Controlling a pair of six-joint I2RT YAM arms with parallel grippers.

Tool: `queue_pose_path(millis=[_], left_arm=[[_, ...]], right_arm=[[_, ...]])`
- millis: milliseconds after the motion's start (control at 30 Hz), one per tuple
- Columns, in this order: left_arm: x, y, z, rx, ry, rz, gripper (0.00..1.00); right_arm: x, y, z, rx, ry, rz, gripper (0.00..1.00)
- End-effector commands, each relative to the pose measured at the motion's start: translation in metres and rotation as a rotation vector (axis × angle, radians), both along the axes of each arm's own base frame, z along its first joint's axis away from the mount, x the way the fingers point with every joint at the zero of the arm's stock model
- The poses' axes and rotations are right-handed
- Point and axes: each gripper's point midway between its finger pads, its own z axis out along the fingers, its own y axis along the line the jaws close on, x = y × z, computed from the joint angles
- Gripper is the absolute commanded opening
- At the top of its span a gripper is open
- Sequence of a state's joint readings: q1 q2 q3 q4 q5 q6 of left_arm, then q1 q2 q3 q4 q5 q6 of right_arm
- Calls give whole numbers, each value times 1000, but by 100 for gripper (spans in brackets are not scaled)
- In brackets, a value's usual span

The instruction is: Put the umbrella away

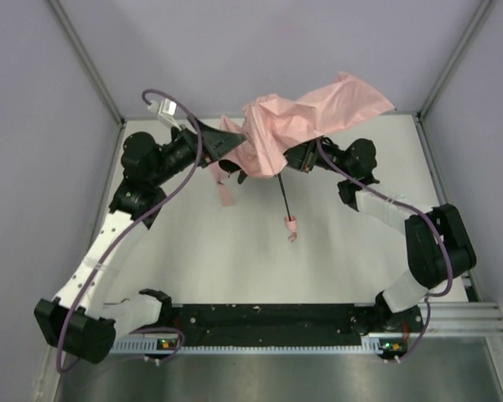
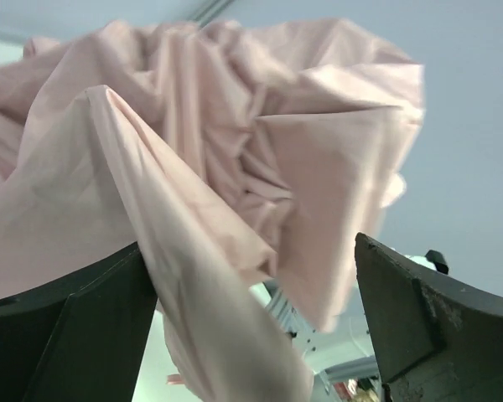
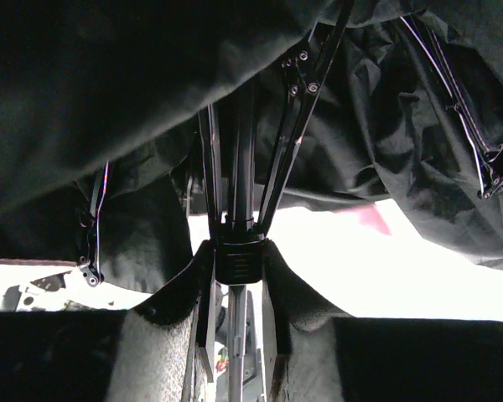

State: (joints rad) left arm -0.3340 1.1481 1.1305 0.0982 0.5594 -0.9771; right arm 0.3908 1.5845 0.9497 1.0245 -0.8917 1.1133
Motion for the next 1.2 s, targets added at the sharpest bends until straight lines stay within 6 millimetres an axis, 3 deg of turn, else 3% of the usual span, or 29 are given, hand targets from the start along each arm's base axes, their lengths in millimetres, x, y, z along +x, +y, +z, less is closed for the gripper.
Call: queue_pose_path(millis=[0, 67, 200, 467, 567, 633, 700, 800, 867, 1033, 1167], left_arm=[[-26, 26, 47, -2, -130, 92, 98], [-28, 31, 56, 4, -117, 126, 98], [-30, 17, 62, 39, -74, 123, 98], [-17, -24, 50, 117, -69, 80, 98], [-7, -24, 41, 164, -62, 106, 96], [0, -15, 33, 211, -56, 144, 85], [7, -4, 24, 245, -48, 162, 67], [13, 12, 14, 203, 7, 116, 19], [14, 20, 8, 193, 35, 87, 0], [5, 16, -10, 216, 48, 12, 0], [3, 17, -37, 248, 75, 7, 13]], right_arm=[[0, -5, 26, 1, -124, -70, 0], [3, -5, 24, -16, -128, -90, 0], [5, -8, 26, -27, -137, -128, 0], [1, -11, 32, -20, -152, -140, 0], [-3, -11, 35, -3, -154, -121, 0], [-7, -11, 38, 8, -149, -106, 0], [-15, -12, 43, 30, -157, -80, 0], [-27, -12, 46, 51, -155, -27, 0], [-29, -13, 44, 60, -142, -10, 0], [-34, -6, 32, 145, -43, -1, 0], [-31, -5, 16, 199, 17, -37, 0]])
